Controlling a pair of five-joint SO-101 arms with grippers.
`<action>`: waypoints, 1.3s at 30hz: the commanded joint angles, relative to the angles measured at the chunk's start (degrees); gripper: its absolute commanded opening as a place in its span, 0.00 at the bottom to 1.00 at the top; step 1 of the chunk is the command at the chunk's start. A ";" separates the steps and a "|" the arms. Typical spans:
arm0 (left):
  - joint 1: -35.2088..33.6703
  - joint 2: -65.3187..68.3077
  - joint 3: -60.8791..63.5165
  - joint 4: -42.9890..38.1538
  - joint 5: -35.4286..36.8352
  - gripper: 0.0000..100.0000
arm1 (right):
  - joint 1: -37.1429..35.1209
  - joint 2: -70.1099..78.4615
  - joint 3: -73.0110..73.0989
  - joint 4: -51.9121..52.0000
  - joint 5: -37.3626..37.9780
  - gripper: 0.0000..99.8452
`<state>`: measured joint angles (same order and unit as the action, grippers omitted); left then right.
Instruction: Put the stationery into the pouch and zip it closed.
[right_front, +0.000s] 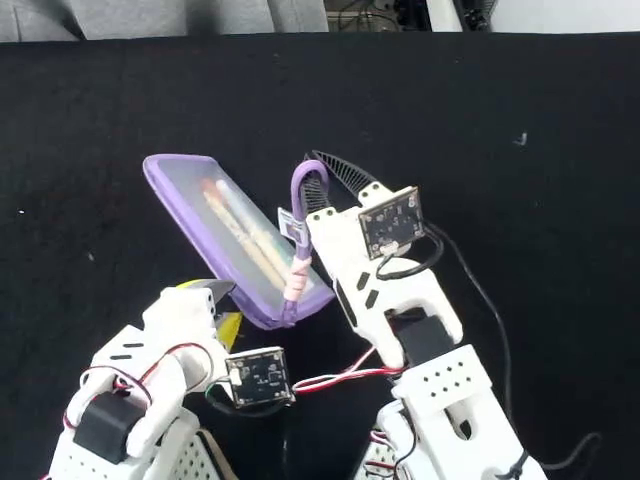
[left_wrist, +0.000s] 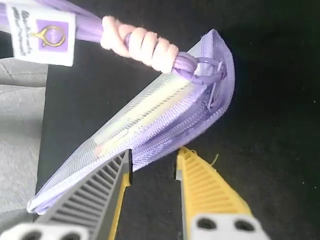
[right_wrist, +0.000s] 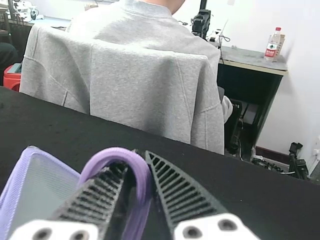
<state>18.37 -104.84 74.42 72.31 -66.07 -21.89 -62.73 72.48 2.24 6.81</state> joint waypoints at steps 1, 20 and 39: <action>0.75 0.18 -2.07 -1.23 -0.09 0.18 | 0.97 0.48 -3.56 -1.23 0.00 0.01; 4.79 0.26 8.48 -6.42 -0.62 0.18 | 0.97 0.48 -3.65 -1.23 0.00 0.01; 3.56 0.53 22.99 -31.82 2.81 0.17 | 0.79 0.48 -3.65 -0.53 0.00 0.01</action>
<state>22.77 -104.22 94.64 49.71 -66.42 -21.89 -62.73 72.40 2.24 6.90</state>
